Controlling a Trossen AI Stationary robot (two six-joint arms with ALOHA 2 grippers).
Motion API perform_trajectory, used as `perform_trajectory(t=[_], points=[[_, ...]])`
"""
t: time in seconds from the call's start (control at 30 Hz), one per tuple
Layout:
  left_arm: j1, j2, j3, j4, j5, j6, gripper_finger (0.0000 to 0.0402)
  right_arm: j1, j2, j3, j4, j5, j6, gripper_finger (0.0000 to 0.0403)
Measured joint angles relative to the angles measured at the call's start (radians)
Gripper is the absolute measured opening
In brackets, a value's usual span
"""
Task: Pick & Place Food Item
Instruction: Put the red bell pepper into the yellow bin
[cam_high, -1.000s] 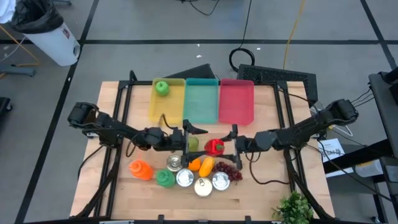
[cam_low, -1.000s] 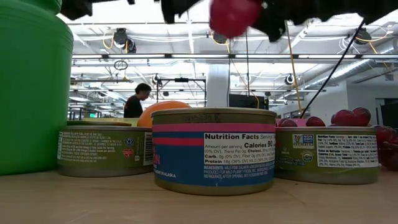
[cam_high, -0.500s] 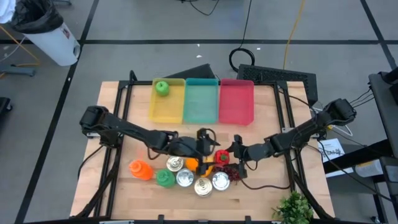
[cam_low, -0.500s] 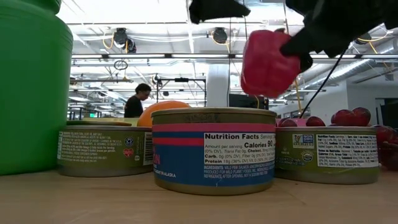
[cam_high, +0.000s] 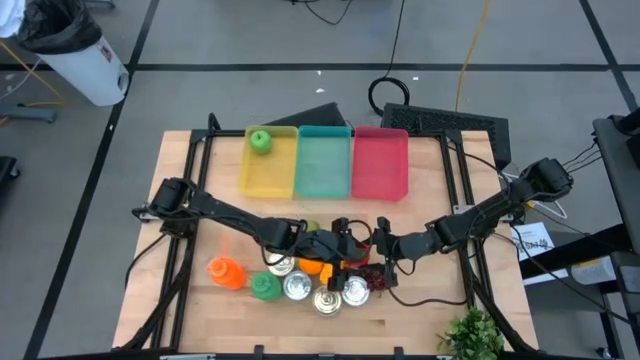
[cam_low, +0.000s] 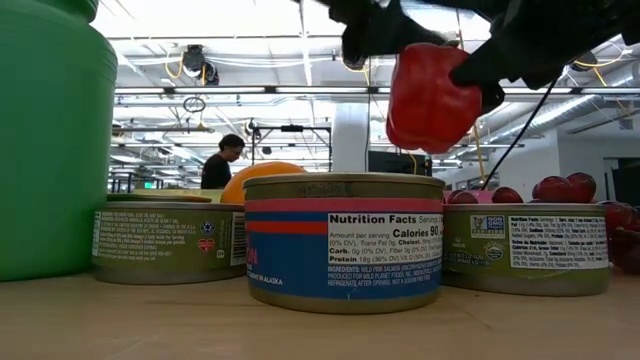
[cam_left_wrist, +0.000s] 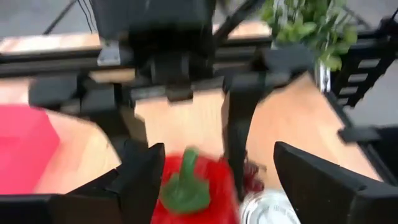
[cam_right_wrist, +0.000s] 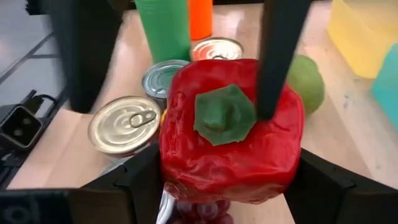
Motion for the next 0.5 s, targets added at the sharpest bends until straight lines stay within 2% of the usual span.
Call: perform_trajectory(t=[0.5], points=[[0.054,0.003,0.0,-0.028,0.0,-0.073,0.0161,0.0,0.0,0.0,0.0,0.003,-0.001,0.0253]])
